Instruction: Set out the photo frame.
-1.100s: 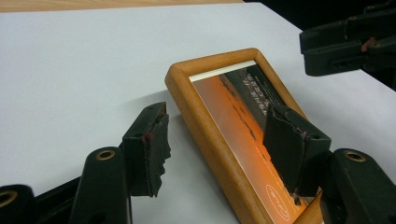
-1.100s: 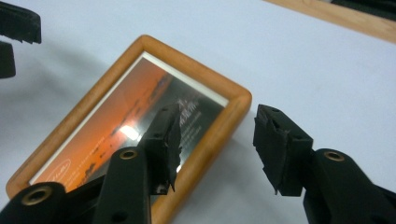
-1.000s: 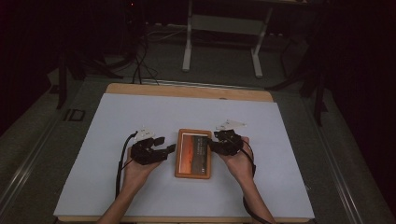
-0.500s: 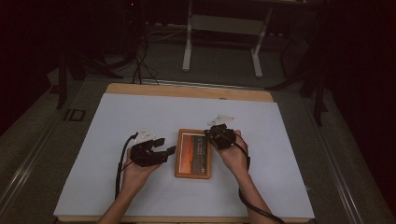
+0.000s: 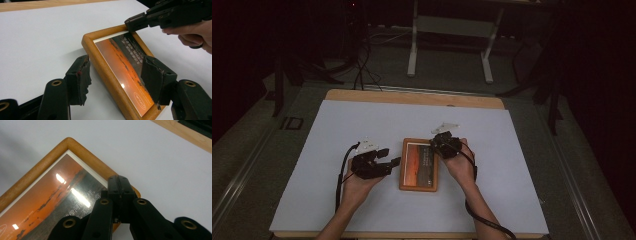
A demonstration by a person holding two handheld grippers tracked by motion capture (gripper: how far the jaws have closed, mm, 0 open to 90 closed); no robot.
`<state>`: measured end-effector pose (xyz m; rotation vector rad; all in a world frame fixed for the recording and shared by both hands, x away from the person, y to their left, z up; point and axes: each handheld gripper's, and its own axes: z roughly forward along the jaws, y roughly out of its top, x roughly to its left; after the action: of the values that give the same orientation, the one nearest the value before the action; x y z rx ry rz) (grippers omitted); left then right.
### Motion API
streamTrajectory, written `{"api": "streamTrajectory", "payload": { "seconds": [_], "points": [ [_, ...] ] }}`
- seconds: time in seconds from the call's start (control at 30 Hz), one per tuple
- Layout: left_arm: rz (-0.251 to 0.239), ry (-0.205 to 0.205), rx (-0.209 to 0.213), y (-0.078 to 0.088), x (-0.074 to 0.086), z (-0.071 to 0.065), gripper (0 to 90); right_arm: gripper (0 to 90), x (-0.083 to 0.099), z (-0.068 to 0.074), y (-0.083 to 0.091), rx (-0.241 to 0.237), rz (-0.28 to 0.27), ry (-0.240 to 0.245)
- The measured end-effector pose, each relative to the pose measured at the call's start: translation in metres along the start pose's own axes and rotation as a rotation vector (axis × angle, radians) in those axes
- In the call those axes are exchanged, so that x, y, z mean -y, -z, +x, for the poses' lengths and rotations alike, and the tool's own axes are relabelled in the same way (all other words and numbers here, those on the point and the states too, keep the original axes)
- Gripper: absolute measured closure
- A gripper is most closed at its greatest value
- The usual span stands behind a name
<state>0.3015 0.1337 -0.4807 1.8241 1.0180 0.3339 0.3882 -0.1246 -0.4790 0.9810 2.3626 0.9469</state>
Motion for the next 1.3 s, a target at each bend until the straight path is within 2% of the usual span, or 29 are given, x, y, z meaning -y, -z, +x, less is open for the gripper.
{"api": "streamTrajectory", "payload": {
  "seconds": [0.6,1.3],
  "points": [
    [0.006,-0.001,0.018,0.0,0.0,-0.002,40.3,89.9,0.003,-0.002,-0.005,0.001,0.009,-0.011],
    [0.005,0.01,0.021,0.002,-0.001,-0.002,39.9,90.0,0.009,-0.013,-0.008,0.001,0.025,-0.043]
  ]
}}
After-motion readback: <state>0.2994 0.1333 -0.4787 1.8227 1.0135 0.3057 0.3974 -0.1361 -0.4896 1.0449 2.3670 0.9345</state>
